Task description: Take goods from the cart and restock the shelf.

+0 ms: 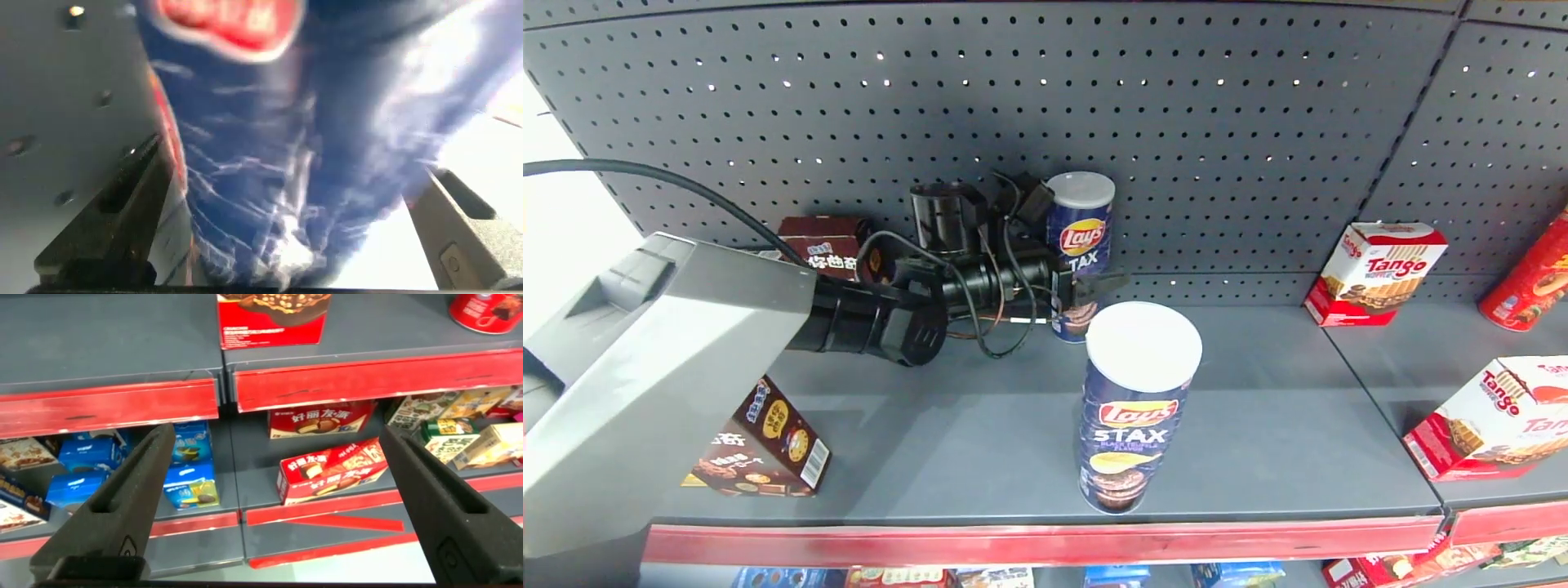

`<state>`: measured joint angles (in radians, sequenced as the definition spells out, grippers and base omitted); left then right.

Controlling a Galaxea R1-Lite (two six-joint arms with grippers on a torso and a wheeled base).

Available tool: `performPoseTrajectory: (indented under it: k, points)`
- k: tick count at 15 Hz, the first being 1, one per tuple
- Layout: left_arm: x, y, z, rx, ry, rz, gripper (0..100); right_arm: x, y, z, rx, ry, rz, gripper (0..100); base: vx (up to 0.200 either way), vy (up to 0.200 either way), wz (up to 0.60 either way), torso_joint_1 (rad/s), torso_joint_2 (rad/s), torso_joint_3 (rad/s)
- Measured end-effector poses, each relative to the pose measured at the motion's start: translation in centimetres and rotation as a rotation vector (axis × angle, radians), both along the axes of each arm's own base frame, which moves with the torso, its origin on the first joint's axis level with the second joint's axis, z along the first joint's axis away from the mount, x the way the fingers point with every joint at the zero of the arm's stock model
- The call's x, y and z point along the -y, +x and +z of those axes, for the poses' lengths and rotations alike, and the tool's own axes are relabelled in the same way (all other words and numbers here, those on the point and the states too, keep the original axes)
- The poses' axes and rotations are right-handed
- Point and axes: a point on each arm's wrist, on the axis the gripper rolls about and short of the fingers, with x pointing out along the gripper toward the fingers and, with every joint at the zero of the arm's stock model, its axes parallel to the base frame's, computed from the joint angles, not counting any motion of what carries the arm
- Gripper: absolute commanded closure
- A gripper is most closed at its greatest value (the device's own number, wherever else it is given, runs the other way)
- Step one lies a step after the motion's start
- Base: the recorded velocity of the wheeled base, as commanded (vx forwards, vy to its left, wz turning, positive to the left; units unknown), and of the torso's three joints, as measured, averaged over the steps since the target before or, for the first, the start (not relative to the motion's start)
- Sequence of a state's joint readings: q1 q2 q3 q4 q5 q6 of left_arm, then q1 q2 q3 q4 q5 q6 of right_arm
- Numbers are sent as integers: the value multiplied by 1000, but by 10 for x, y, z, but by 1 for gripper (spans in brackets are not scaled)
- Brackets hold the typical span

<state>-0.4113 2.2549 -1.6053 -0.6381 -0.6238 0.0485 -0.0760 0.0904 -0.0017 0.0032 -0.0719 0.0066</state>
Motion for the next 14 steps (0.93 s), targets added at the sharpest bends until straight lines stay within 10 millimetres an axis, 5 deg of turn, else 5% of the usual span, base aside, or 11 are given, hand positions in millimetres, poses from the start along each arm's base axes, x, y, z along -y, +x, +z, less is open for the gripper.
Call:
performPoseTrajectory:
  k: [6, 14]
  points:
    - [-23, -30, 28, -10, 32, 43, 0, 0, 0, 0, 0, 0, 0, 0, 0, 0, 0, 0, 0, 0]
    - [-42, -64, 24, 0, 161, 174, 0, 0, 0, 0, -1, 0, 0, 0, 0, 0, 0, 0, 0, 0]
